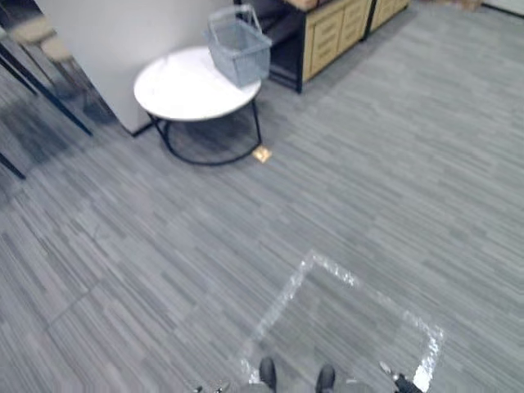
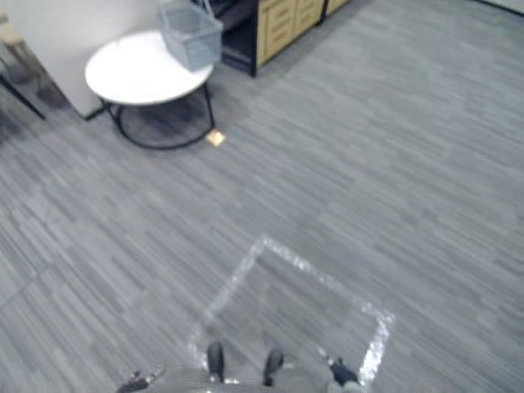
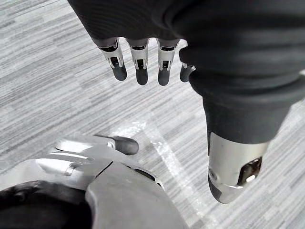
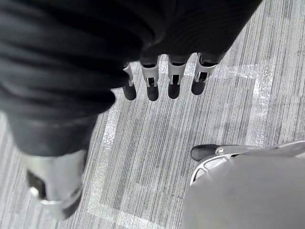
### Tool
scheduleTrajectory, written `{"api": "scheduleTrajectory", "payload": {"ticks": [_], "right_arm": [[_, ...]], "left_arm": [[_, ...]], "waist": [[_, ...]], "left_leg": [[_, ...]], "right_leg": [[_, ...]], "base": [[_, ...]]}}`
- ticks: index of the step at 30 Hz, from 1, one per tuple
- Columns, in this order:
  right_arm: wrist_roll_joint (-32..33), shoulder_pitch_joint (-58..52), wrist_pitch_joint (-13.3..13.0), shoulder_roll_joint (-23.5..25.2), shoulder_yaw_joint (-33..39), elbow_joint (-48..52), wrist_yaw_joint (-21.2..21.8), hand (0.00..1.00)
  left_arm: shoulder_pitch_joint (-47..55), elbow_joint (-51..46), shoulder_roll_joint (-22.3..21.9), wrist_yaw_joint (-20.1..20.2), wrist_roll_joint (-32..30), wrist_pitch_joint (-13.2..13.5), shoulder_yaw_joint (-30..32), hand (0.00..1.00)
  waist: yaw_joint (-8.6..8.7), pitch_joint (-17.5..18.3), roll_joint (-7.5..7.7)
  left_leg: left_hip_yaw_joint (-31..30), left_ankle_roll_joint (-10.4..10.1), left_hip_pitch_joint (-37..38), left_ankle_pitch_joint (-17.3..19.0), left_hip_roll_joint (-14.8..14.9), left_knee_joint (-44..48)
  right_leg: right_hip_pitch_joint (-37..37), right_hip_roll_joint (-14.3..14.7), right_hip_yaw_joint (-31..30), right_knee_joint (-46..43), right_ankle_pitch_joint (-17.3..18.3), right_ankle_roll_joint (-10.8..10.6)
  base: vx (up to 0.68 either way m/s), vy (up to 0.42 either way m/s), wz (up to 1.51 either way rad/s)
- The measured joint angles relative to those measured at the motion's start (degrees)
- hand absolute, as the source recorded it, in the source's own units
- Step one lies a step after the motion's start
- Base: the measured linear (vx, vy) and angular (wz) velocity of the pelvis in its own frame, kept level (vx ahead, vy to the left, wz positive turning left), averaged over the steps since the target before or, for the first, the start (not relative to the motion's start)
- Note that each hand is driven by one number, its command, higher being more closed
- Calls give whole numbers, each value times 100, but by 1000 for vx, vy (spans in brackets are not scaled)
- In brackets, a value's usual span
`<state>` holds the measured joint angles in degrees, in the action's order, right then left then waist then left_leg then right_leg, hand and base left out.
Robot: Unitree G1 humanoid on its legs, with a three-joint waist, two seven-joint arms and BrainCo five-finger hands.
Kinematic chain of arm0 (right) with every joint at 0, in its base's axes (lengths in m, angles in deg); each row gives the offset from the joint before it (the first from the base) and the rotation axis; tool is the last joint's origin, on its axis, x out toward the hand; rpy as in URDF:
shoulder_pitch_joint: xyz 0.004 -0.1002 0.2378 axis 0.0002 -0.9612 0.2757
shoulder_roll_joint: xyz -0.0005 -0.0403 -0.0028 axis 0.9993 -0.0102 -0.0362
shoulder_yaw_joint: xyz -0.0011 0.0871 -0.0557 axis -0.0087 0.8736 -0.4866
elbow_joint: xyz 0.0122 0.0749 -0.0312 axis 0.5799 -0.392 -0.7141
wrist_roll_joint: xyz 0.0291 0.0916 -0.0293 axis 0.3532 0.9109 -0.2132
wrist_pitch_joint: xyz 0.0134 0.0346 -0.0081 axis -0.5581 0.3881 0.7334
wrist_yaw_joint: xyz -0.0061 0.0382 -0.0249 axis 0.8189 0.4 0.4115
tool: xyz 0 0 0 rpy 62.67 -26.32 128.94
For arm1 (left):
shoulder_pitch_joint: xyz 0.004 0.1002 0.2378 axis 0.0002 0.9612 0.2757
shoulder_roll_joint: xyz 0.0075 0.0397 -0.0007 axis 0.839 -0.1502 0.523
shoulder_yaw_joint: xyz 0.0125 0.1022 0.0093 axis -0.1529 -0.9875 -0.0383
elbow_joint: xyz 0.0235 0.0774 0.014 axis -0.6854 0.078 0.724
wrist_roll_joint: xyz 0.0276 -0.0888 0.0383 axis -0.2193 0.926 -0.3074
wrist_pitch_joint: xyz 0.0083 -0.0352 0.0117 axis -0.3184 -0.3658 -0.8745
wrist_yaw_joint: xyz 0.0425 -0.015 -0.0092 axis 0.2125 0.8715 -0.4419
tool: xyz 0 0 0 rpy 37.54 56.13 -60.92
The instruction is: Pick vegetable in the basket
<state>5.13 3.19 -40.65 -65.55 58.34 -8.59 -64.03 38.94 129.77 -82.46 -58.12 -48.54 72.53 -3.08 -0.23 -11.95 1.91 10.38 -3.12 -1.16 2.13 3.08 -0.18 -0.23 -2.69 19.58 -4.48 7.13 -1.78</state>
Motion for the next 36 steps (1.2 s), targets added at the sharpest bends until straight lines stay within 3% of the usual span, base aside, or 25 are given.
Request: {"api": "scheduleTrajectory", "payload": {"ticks": [2,3,5,7,9,10,13,15,16,17,18,19,20,21,22,23,24,25,27,28,30,33,35,36], "right_arm": [[1,15,-35,-58,-209,25,-15,0],[1,23,-34,-86,-289,55,-30,0],[7,29,-28,-175,-587,140,-125,0],[12,87,-26,-184,-748,204,-135,0],[3,310,-30,-209,-829,215,-126,0],[3,447,-32,-209,-966,216,-124,0],[2,584,-42,-201,-1300,358,-120,0],[1,595,-108,-159,-1398,429,-116,0],[0,620,-162,-50,-1390,330,-116,0],[-1,668,-167,50,-1387,312,-96,0],[-3,666,-189,106,-1386,329,-96,0],[-6,667,-204,155,-1361,320,-92,0],[-12,664,-200,163,-1258,291,-90,0],[-12,630,-199,166,-1182,245,-98,0],[-34,498,-191,167,-1143,212,-96,0],[-42,428,-188,176,-1146,204,-94,0],[-69,367,-186,184,-1186,211,-78,0],[-87,342,-165,184,-1231,201,-67,0],[-190,222,-203,179,-1229,250,-36,0],[-189,219,-204,155,-1212,300,-24,0],[-184,206,-207,136,-1122,397,7,0],[-183,207,-207,134,-957,490,30,0],[-187,158,-201,153,-687,595,28,0],[-188,154,-199,158,-624,609,32,0]], "left_arm": [[36,-39,-44,-67,41,-7,64,0],[46,-151,-39,-70,52,-11,164,0],[79,-398,-254,-71,224,-9,468,0],[87,-408,-265,-72,290,-9,486,0],[60,-414,-268,-66,294,-6,431,0],[45,-411,-267,-64,298,-4,427,0],[85,-424,-333,-60,405,4,433,0],[224,-429,-354,-61,404,9,447,0],[218,-386,-260,-49,406,9,442,0],[203,-414,-179,-49,395,57,433,0],[182,-423,-118,-47,385,62,431,0],[103,-405,-45,-49,377,54,434,0],[71,-410,-1,-48,374,53,442,0],[72,-415,4,-48,374,52,440,0],[83,-450,13,-39,372,47,415,0],[82,-475,-6,-35,372,49,364,0],[84,-570,41,-32,352,47,252,0],[82,-630,66,-22,299,49,215,0],[74,-674,101,-3,209,46,199,0],[71,-669,120,-6,205,42,198,0],[32,-675,114,-7,204,39,201,0],[-89,-675,35,-1,204,42,232,0],[-148,-672,-109,6,200,44,282,0],[-164,-669,-139,6,194,43,287,0]], "waist": [[-76,-85,-71],[-87,-138,-94],[-212,-306,-192],[-229,-306,-208],[-264,-318,-195],[-355,-327,-184],[-530,-311,-209],[-635,-296,-214],[-674,-260,-11],[-676,-210,192],[-662,-173,292],[-649,-116,381],[-632,-111,390],[-615,-106,397],[-607,-83,413],[-606,-78,415],[-552,-76,419],[-447,-77,415],[-349,-98,375],[-293,-105,363],[-203,-110,342],[-159,-130,229],[-155,-102,88],[-152,-104,84]], "left_leg": [[30,-37,-565,740,276,1629],[38,-58,-958,848,450,2627],[-130,125,-1904,619,813,4804],[-275,-26,-2248,786,724,5141],[-315,-63,-2568,846,548,4466],[-296,-60,-2636,726,452,3527],[-306,-98,-2638,-234,433,909],[-263,-115,-2631,-455,552,407],[-52,-15,-2624,-1025,426,727],[5,228,-2648,-1180,285,958],[42,340,-2650,-1034,198,1085],[131,509,-2569,-864,137,1259],[131,552,-2395,-641,104,1328],[123,574,-2103,-437,52,1323],[117,635,-1700,-165,-8,1280],[107,654,-1527,-40,-26,1242],[23,704,-1216,157,-84,1226],[-76,731,-981,260,-111,1172],[-215,739,-303,390,-159,834],[-313,731,47,503,-157,709],[-522,717,472,781,-130,640],[-700,533,793,1138,49,679],[-850,265,1095,1509,325,739],[-893,193,1200,1598,383,725]], "right_leg": [[144,96,-27,6,206,102],[264,158,-20,54,218,120],[680,305,-40,188,275,178],[809,232,-60,188,336,186],[849,85,-95,250,395,94],[853,-50,-142,251,464,-6],[1110,-258,-247,368,700,-330],[1395,-405,-320,397,875,-589],[1548,-645,-412,361,908,-586],[1424,-866,-513,11,719,-505],[1315,-974,-595,-240,583,-474],[1038,-1106,-831,-903,168,-510],[849,-1173,-1006,-1514,-327,-604],[667,-1237,-1148,-2135,-966,-616],[397,-1334,-1284,-2917,-2058,-641],[212,-1384,-1326,-3444,-2302,-647],[-326,-1478,-1282,-4689,-2168,-536],[-646,-1466,-1154,-5335,-1921,-404],[-1203,-1399,-823,-5849,-1123,-309],[-1408,-1345,-542,-5674,-724,-170],[-1670,-1306,121,-4702,-185,-105],[-1804,-1100,668,-2621,-262,-151],[-1908,-886,673,-586,-509,-530],[-1953,-862,618,-284,-547,-593]], "base": [[40,-35,-9],[48,-28,-7],[144,41,-6],[252,121,1],[281,153,-8],[339,202,-22],[447,259,-21],[561,342,-34],[709,408,-26],[708,387,-11],[727,346,-1],[497,220,5],[506,212,5],[634,266,7],[633,261,9],[721,282,18],[448,157,32],[652,205,47],[591,129,41],[502,3,37],[522,-75,52],[420,-166,47],[540,-231,37],[633,-259,31]]}}
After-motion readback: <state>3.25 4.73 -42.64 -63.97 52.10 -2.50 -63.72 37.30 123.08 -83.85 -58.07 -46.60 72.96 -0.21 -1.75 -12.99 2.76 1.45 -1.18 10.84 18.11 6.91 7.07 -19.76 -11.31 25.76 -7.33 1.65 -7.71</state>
